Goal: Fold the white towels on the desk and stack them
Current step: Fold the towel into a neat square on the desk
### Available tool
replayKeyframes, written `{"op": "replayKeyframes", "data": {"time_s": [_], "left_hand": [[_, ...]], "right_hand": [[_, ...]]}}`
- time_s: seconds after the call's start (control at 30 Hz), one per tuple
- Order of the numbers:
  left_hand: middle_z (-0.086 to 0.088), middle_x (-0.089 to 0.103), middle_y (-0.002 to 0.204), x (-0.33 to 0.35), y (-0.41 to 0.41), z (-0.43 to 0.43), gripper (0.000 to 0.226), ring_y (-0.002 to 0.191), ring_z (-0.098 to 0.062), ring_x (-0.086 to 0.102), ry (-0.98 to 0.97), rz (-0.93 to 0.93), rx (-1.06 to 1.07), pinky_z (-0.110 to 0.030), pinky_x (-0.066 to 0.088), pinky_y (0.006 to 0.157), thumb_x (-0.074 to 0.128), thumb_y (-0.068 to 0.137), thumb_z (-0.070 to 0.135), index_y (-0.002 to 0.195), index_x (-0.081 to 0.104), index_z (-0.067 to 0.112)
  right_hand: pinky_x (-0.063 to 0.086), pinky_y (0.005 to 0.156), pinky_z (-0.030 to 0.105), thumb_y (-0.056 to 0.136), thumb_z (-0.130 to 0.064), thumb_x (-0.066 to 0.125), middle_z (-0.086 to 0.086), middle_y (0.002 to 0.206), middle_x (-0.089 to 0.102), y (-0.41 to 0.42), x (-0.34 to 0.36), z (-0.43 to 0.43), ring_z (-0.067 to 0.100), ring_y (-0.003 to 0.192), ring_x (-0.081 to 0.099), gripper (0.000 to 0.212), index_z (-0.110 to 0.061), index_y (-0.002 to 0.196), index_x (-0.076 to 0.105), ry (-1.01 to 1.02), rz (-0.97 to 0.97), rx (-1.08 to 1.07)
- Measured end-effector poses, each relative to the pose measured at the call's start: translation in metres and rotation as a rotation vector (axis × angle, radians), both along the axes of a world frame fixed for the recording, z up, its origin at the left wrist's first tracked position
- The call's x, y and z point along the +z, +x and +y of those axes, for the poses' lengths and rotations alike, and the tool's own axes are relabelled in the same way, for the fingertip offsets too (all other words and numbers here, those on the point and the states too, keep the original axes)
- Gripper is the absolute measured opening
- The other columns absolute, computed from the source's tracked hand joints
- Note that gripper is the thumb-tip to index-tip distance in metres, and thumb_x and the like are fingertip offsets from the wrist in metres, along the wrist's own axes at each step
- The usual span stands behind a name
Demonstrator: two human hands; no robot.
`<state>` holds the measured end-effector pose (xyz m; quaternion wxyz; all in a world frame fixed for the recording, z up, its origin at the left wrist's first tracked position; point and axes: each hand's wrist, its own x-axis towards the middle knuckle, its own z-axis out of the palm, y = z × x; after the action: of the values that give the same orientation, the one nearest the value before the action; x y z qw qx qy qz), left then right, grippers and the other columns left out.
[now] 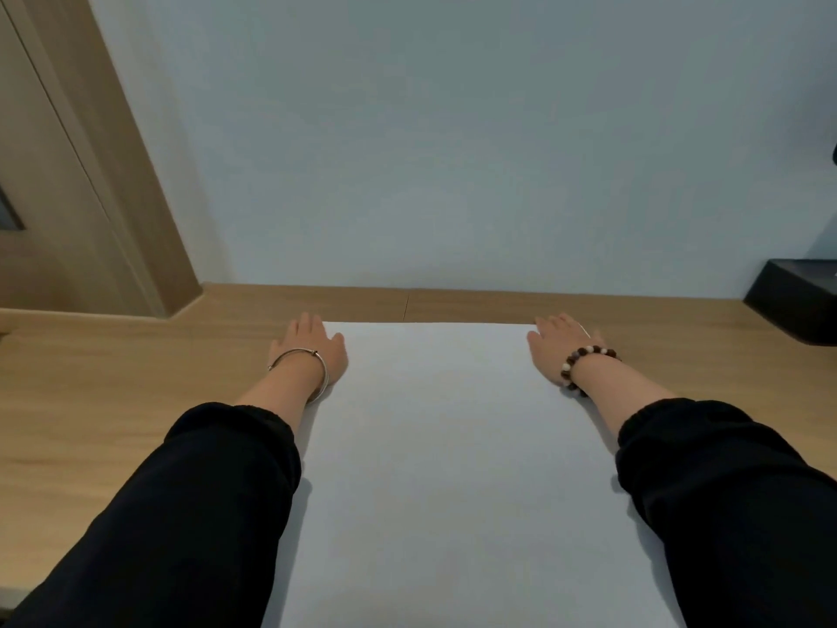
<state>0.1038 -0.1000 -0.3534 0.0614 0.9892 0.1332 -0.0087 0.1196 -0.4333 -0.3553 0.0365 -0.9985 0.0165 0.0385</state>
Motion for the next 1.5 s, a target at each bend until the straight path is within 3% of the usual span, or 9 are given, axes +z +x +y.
{"op": "replayKeyframes", "data": {"time_s": [0.2, 0.43, 0.57, 0.7, 0.83, 0.97, 1.23, 1.37, 1.5], "left_hand": [[-0.014, 0.047, 0.136, 0.006, 0.006, 0.004, 0.041, 0.126, -0.030, 0.042, -0.120, -0.090, 0.119, -0.040, 0.034, 0.102, 0.033, 0.099, 0.029, 0.132, 0.042, 0.007], [-0.018, 0.055, 0.122, 0.025, 0.023, 0.010, 0.024, 0.109, -0.034, 0.053, -0.207, -0.143, 0.099, -0.036, 0.043, 0.085, 0.053, 0.089, 0.010, 0.112, 0.056, 0.004], [-0.010, 0.065, 0.099, 0.044, 0.024, 0.014, 0.007, 0.089, -0.029, 0.057, -0.132, -0.103, 0.111, -0.032, 0.047, 0.074, 0.066, 0.080, 0.013, 0.085, 0.063, 0.011], [-0.014, 0.066, 0.100, 0.072, 0.031, 0.006, 0.013, 0.095, -0.032, 0.060, -0.120, -0.253, 0.118, -0.034, 0.046, 0.076, 0.064, 0.082, 0.009, 0.094, 0.066, 0.006], [-0.009, 0.055, 0.092, 0.108, 0.034, 0.001, 0.009, 0.085, -0.028, 0.053, -0.434, -0.671, 0.177, -0.034, 0.041, 0.073, 0.059, 0.084, 0.008, 0.091, 0.055, 0.011], [-0.010, 0.053, 0.090, 0.108, 0.018, -0.001, 0.012, 0.081, -0.024, 0.050, -0.671, -0.821, 0.063, -0.034, 0.044, 0.070, 0.056, 0.086, 0.005, 0.088, 0.047, 0.013], [-0.009, 0.063, 0.084, 0.047, -0.083, 0.023, 0.013, 0.073, -0.028, 0.056, -0.325, -0.651, -0.325, -0.030, 0.036, 0.059, 0.054, 0.084, 0.001, 0.094, 0.057, 0.009], [-0.008, 0.061, 0.082, 0.031, -0.135, 0.033, 0.011, 0.070, -0.034, 0.057, 0.077, -0.410, -0.669, -0.037, 0.044, 0.058, 0.064, 0.081, 0.012, 0.083, 0.055, 0.005], [0.003, 0.063, 0.085, 0.038, -0.145, 0.023, 0.015, 0.090, -0.024, 0.054, 0.331, -0.308, -0.619, -0.030, 0.035, 0.065, 0.054, 0.087, 0.029, 0.083, 0.057, 0.015]], "right_hand": [[0.038, 0.103, 0.039, 0.097, -0.035, 0.048, 0.012, 0.138, 0.044, 0.013, 0.028, -0.018, 0.030, 0.126, 0.041, 0.044, -0.011, 0.134, 0.047, 0.108, -0.007, 0.037], [0.046, 0.097, 0.036, 0.086, -0.060, 0.054, 0.007, 0.134, 0.051, 0.031, 0.060, -0.022, 0.026, 0.117, 0.054, 0.072, -0.008, 0.134, 0.042, -0.127, 0.227, -0.017], [0.048, 0.081, 0.031, 0.085, -0.065, 0.050, 0.007, 0.080, 0.055, 0.033, 0.069, -0.022, 0.021, 0.073, 0.054, 0.059, -0.007, 0.078, 0.048, -0.235, 0.264, -0.090], [0.039, 0.047, 0.022, 0.088, -0.035, 0.064, 0.005, 0.060, 0.053, 0.026, 0.077, -0.012, 0.019, 0.052, 0.052, 0.039, -0.008, 0.063, 0.050, -0.065, -0.004, -0.223], [0.039, 0.062, 0.030, 0.094, -0.014, 0.055, 0.012, 0.084, 0.059, 0.030, 0.109, -0.006, 0.031, 0.086, 0.062, 0.017, -0.002, 0.083, 0.054, 0.292, -0.487, -0.292], [0.038, 0.065, 0.032, 0.095, -0.006, 0.048, 0.013, 0.088, 0.053, 0.016, 0.129, -0.007, 0.029, 0.078, 0.051, 0.010, -0.004, 0.105, 0.049, 0.392, -0.691, -0.241], [0.036, 0.056, 0.032, 0.082, 0.003, 0.048, 0.007, 0.080, 0.053, -0.084, 0.056, -0.042, 0.027, 0.071, 0.050, 0.021, -0.017, 0.083, 0.044, 0.312, -0.631, -0.061], [0.035, 0.070, 0.034, 0.081, 0.002, 0.050, 0.005, 0.103, 0.057, -0.127, 0.030, -0.055, 0.029, 0.094, 0.051, 0.020, -0.016, 0.091, 0.052, -0.110, -0.532, 0.139], [0.039, 0.084, 0.031, 0.090, -0.010, 0.046, 0.000, 0.119, 0.054, -0.134, 0.038, -0.060, 0.021, 0.109, 0.045, 0.017, -0.020, 0.101, 0.053, -0.253, -0.250, 0.212]]}}
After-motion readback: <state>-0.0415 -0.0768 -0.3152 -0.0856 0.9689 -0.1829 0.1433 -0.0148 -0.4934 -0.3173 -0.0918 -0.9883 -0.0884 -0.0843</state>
